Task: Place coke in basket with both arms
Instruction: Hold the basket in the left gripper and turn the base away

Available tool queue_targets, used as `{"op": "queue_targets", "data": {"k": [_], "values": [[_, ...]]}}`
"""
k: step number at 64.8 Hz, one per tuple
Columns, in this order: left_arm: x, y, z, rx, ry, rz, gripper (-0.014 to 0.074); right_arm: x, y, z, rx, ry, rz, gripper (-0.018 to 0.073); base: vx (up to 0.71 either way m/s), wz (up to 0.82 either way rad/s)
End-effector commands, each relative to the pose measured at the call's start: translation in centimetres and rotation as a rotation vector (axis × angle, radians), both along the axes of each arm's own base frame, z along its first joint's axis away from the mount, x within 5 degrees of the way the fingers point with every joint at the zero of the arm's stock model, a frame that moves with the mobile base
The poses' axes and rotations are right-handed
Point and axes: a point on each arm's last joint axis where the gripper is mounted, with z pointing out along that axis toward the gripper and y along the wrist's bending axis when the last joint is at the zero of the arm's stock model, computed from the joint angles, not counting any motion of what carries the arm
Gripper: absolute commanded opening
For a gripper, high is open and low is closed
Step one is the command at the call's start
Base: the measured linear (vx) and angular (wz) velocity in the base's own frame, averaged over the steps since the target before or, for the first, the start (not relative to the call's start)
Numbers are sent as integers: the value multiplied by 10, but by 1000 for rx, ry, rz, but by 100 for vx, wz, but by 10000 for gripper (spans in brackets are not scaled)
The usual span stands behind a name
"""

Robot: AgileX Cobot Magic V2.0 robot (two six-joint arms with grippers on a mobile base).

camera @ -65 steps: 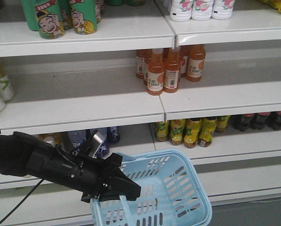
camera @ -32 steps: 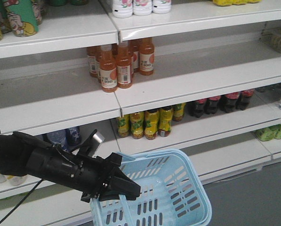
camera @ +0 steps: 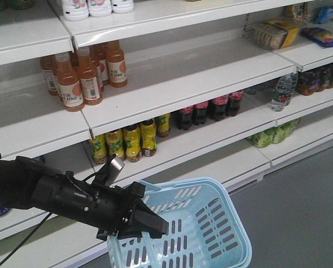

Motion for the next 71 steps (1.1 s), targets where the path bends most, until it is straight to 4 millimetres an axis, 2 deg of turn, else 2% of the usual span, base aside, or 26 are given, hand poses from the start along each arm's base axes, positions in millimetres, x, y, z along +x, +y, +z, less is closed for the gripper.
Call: {"op": "queue_targets", "data": {"k": [1,40,71], "values": [[-2,-4,27,-117,-37,-10,-8,-1,0,5,-4,-78,1,-10,-4,-31],[-2,-4,27,-117,-37,-10,-8,-1,0,5,-4,-78,1,-10,-4,-28],[-2,-4,27,-117,-37,-11,-6,-1,0,5,-4,-78,1,-10,-6,-44]]}}
